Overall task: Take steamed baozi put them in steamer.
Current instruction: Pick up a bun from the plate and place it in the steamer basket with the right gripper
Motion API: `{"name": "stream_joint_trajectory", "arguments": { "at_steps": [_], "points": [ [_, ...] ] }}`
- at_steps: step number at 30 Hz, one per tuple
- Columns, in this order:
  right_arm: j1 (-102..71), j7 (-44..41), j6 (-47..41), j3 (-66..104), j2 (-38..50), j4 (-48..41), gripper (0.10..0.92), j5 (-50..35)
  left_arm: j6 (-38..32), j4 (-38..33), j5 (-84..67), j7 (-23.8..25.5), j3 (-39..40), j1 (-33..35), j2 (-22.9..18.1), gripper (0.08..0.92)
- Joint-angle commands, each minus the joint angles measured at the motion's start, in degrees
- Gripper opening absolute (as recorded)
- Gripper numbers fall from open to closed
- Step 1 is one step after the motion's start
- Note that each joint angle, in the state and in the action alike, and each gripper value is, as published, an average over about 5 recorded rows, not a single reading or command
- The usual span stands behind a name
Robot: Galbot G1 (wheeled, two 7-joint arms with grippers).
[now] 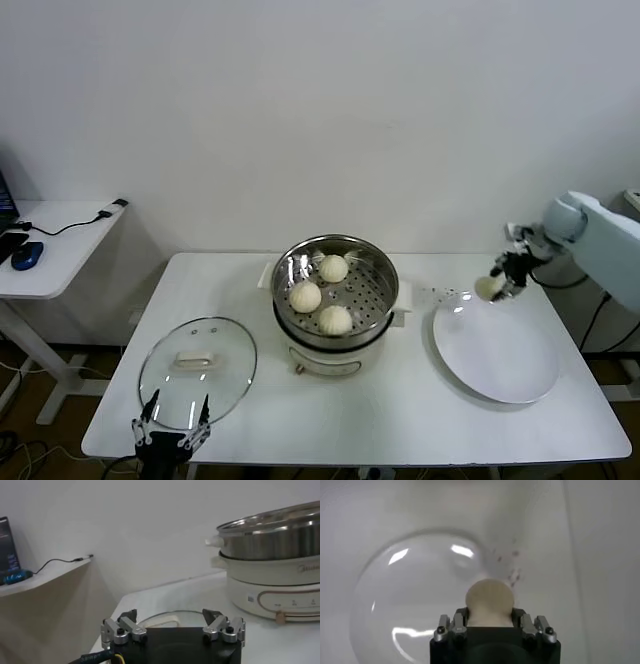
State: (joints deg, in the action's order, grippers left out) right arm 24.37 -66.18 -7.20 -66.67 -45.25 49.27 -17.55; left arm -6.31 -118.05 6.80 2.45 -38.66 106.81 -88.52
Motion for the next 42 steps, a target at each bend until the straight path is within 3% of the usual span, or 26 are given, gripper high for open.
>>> {"name": "stream_joint_trajectory", "arguments": {
  "at_steps": [1, 8, 16, 29, 42],
  "points": [
    [26.45, 3.61, -7.31, -27.11, -12.01, 7.09, 0.577, -31.77, -0.73, 0.45, -0.3, 0.67, 0.45, -0.2, 0.08, 0.823],
    [30.19, 7.69, -10.41, -34.52, -20.29, 12.22, 0.577, -39.92, -1.51, 0.9, 0.48, 0.97, 0.52, -0.84, 1.02, 0.823],
    [26.72, 12.38, -12.32, -37.76, -25.41, 16.28, 0.577, -41.54, -1.54, 1.1, 0.4, 0.67, 0.76, -0.96, 1.34, 0.823],
    [17.03, 15.08, -12.68, -38.53, -30.74, 11.06, 0.577, -40.08, -1.51, 1.5, -1.09, 0.49, -0.03, -0.62, 1.36, 0.823],
    [14.42, 15.43, -12.68, -39.15, -30.31, 9.9, 0.584, -38.46, -1.25, 2.68, -1.3, 0.52, -0.47, -1.3, 1.4, 0.823]
  ]
}}
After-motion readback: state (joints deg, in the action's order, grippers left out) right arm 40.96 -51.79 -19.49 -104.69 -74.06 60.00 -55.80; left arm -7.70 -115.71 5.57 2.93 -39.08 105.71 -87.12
